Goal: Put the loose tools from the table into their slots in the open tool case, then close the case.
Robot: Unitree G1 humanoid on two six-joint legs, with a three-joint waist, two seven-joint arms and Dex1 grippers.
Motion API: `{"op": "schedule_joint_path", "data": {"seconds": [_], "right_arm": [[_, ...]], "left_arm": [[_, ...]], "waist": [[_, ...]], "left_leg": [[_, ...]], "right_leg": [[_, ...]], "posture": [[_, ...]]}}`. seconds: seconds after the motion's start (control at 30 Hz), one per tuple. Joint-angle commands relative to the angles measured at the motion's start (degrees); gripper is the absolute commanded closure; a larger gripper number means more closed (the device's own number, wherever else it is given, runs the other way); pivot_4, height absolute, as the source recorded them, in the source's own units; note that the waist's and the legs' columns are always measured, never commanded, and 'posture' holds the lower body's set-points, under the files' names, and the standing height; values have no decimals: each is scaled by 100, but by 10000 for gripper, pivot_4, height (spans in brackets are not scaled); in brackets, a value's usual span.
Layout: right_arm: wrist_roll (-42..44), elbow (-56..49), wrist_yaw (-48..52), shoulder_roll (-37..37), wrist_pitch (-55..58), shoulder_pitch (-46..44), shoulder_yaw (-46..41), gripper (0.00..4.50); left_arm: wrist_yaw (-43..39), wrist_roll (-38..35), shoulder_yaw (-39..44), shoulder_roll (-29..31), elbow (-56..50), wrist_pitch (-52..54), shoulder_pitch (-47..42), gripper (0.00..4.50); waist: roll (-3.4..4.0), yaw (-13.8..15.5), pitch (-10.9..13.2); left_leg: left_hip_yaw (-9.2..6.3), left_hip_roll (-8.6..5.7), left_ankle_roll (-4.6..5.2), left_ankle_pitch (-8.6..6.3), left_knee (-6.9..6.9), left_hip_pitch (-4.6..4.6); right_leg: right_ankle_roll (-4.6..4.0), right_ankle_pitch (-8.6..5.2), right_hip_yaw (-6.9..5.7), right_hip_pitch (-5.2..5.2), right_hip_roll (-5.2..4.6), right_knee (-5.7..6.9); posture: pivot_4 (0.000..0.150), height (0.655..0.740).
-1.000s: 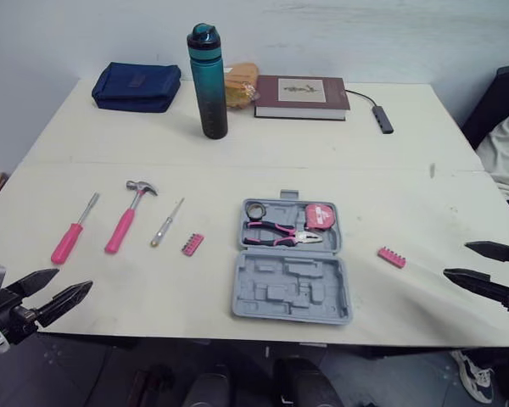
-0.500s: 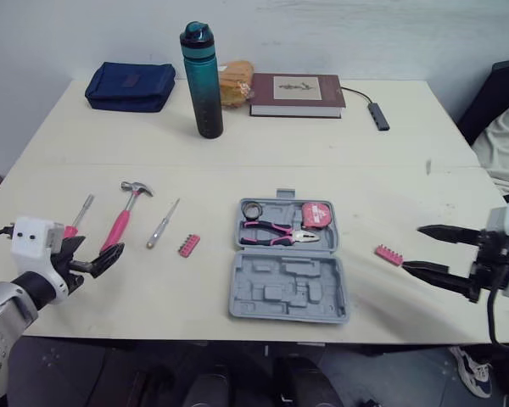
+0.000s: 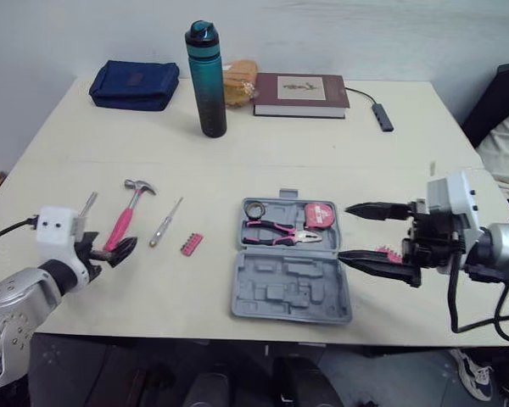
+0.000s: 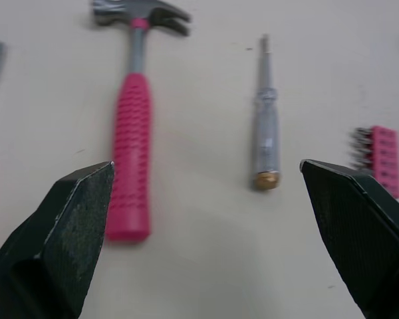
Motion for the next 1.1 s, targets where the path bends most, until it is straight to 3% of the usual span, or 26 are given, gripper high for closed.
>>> {"op": "schedule_joint_path", "data": {"seconds": [0.03, 0.53, 0.67, 0.87, 0.9, 1.0, 1.1], "right_arm": [[-42, -187, -54, 194, -89, -430, 446, 548], [-142, -306, -297, 395, -64, -648, 795, 548], [-234, -341, -377, 473, -94, -662, 879, 0], [-288, -320, -415, 490, -140, -665, 898, 0], [-310, -308, -414, 494, -158, -669, 907, 0], [-359, -288, -410, 508, -173, -683, 929, 0], [-265, -279, -361, 439, -76, -640, 866, 0]], "left_arm": [[-199, 259, -516, 258, 380, -261, -295, 0], [-1066, 1186, -2063, 270, 2460, -1649, -1443, 0], [-1024, 1283, -2187, 143, 2515, -1521, -1489, 13389], [-1143, 1249, -2166, 43, 2403, -1441, -1494, 41866], [-1148, 1234, -2161, 33, 2353, -1397, -1495, 44819], [-1159, 1231, -2052, 113, 2238, -1311, -1504, 44819], [-1434, 1125, -1835, 562, 1792, -1159, -1565, 44819]], "waist": [[-1, 9, 1], [-5, 38, -3], [-6, 47, -3], [-6, 48, -3], [-6, 48, -3], [-6, 45, -3], [-12, 35, 0]], "left_leg": [[-1, 0, -1, 1, -1, -3], [-7, -1, -19, 17, 19, -94], [-7, -1, -17, 17, 18, -93], [-7, -2, -15, 16, 18, -94], [-7, -2, -15, 16, 18, -94], [-7, -2, -15, 17, 18, -94], [-7, -2, -15, 17, 18, -95]], "right_leg": [[0, 0, -1, -3, 0, -1], [1, 2, -11, -94, -2, 21], [1, 2, -10, -94, -3, 22], [1, 2, -10, -94, -5, 20], [1, 2, -10, -94, -5, 21], [1, 2, -10, -94, -5, 22], [1, 2, -10, -95, -4, 22]], "posture": [[1500, 7400], [1500, 7400], [1500, 7400], [1500, 7400], [1500, 7400], [1500, 7400], [1500, 7400]]}}
